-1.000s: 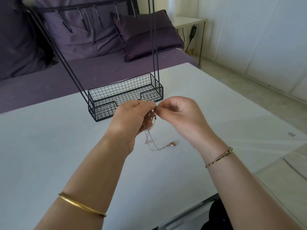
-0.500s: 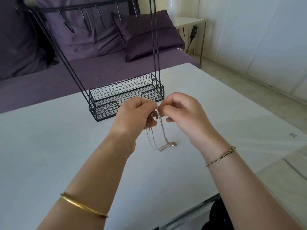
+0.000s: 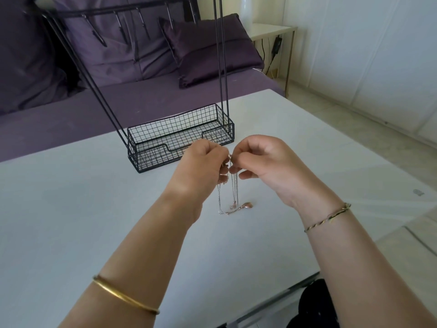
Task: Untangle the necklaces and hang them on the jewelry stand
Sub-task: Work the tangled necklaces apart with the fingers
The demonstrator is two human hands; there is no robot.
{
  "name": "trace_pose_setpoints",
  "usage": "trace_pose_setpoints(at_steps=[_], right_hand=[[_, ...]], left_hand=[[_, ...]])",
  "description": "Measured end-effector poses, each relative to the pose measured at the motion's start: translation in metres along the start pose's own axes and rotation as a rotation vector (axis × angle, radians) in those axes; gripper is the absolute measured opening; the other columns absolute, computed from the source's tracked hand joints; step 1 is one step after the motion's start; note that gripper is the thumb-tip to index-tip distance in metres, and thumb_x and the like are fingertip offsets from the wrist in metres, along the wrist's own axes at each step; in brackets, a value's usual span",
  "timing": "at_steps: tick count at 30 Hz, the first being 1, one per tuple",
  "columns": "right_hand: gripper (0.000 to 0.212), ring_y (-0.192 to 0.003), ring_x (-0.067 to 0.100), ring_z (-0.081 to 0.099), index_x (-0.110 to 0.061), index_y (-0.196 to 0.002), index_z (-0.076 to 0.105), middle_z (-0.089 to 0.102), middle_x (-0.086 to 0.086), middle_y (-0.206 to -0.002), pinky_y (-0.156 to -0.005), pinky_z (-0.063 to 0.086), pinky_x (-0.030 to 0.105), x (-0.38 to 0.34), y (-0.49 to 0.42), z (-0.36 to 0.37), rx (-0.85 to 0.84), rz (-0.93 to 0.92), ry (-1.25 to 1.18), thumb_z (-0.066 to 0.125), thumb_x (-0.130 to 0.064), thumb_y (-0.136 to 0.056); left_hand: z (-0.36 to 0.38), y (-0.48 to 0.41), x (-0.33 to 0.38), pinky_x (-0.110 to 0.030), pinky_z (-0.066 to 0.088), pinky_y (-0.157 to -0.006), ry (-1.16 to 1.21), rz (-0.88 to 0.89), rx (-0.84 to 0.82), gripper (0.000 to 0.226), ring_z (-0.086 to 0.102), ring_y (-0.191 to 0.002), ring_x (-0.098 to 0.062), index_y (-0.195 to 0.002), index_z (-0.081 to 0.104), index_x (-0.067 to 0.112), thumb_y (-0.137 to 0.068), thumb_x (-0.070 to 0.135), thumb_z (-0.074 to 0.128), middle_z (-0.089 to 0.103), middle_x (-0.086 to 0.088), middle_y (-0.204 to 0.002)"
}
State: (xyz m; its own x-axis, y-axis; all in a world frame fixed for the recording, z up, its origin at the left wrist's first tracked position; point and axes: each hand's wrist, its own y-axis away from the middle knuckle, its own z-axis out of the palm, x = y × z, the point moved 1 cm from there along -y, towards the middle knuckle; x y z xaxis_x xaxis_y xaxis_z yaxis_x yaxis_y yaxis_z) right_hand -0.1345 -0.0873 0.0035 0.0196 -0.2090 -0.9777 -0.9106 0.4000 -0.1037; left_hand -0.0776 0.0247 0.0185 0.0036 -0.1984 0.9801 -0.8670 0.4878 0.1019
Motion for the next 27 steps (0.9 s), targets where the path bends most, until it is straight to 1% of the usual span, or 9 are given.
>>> trace_pose_setpoints(at_steps=[4,6,10,13,16,18,22,25,27], right_hand=[[0.018,-0.069,0.011,0.066,-0.011,-0.07,0.06,0.065,0.001,-0.068,-0.073,0.054,0.031,0.001,-0.001,-0.004,0.043,0.027,-0.085,0.052,0.0,-0.082],[0.019,-0.064,0.01,0.064,-0.01,-0.069,0.059,0.063,0.0,-0.063,-0.075,0.055,0.035,0.001,-0.001,-0.004,0.039,0.022,-0.098,0.05,0.001,-0.082],[0.019,-0.056,0.012,0.062,-0.007,-0.072,0.056,0.058,0.003,-0.063,-0.07,0.056,0.036,0.001,0.001,-0.002,-0.028,0.062,-0.107,0.046,0.003,-0.085],[0.017,-0.05,0.011,0.057,-0.007,-0.074,0.056,0.054,-0.001,-0.06,-0.062,0.055,0.03,0.0,0.002,-0.002,-0.097,0.101,-0.086,0.048,0.002,-0.087],[0.017,-0.048,0.01,0.053,-0.008,-0.074,0.056,0.053,-0.001,-0.06,-0.059,0.054,0.028,-0.001,0.002,-0.003,-0.143,0.138,-0.081,0.049,0.001,-0.087],[0.018,-0.049,0.01,0.051,-0.008,-0.072,0.056,0.052,0.003,-0.062,-0.055,0.051,0.027,-0.001,0.001,-0.003,-0.146,0.157,-0.099,0.049,0.001,-0.086],[0.018,-0.053,0.012,0.046,-0.008,-0.069,0.057,0.049,0.006,-0.063,-0.055,0.048,0.027,0.0,-0.001,-0.005,-0.085,0.136,-0.115,0.051,0.0,-0.083],[0.019,-0.054,0.013,0.043,-0.01,-0.066,0.057,0.047,0.01,-0.068,-0.055,0.046,0.027,0.002,-0.002,-0.006,-0.054,0.123,-0.117,0.051,-0.001,-0.082],[0.021,-0.053,0.013,0.04,-0.01,-0.065,0.056,0.046,0.008,-0.066,-0.053,0.042,0.025,0.002,-0.002,-0.01,-0.01,0.116,-0.14,0.051,-0.001,-0.083]], left_hand=[[-0.002,0.002,0.002,-0.035,0.053,-0.078,-0.062,-0.033,-0.121,0.019,0.053,-0.062,-0.012,-0.079,0.059,0.008,-0.095,0.012,0.051,0.06,-0.003,-0.074],[-0.004,0.004,0.003,-0.039,0.055,-0.081,-0.153,-0.017,-0.164,0.019,0.056,-0.063,-0.011,-0.079,0.061,0.009,-0.095,0.015,0.053,0.063,-0.005,-0.077],[-0.008,0.003,0.003,-0.046,0.054,-0.081,-0.329,0.069,-0.095,0.014,0.055,-0.063,-0.015,-0.079,0.061,0.008,-0.09,0.014,0.055,0.063,-0.004,-0.068],[-0.007,0.002,0.002,-0.044,0.055,-0.076,-0.264,0.087,-0.016,0.009,0.054,-0.062,-0.014,-0.083,0.059,0.007,-0.09,0.011,0.054,0.057,0.002,-0.064],[-0.004,0.002,0.002,-0.033,0.052,-0.069,-0.151,0.049,-0.02,0.009,0.051,-0.06,-0.011,-0.084,0.058,0.006,-0.091,0.008,0.053,0.055,0.0,-0.069],[-0.004,0.002,0.002,-0.032,0.051,-0.068,-0.114,0.031,-0.034,0.014,0.05,-0.057,-0.011,-0.079,0.057,0.006,-0.091,0.006,0.052,0.054,-0.001,-0.066],[-0.006,0.003,0.003,-0.03,0.052,-0.068,-0.123,0.004,-0.084,0.015,0.05,-0.055,-0.011,-0.075,0.056,0.008,-0.09,0.005,0.055,0.053,-0.002,-0.063],[-0.009,0.003,0.004,-0.031,0.055,-0.07,-0.161,0.027,-0.093,0.006,0.052,-0.057,-0.008,-0.087,0.06,0.009,-0.089,0.004,0.058,0.056,0.0,-0.068],[-0.012,0.002,0.001,-0.034,0.055,-0.074,-0.278,0.069,-0.065,0.012,0.055,-0.058,-0.008,-0.096,0.063,0.012,-0.089,0.005,0.056,0.059,0.002,-0.07]])
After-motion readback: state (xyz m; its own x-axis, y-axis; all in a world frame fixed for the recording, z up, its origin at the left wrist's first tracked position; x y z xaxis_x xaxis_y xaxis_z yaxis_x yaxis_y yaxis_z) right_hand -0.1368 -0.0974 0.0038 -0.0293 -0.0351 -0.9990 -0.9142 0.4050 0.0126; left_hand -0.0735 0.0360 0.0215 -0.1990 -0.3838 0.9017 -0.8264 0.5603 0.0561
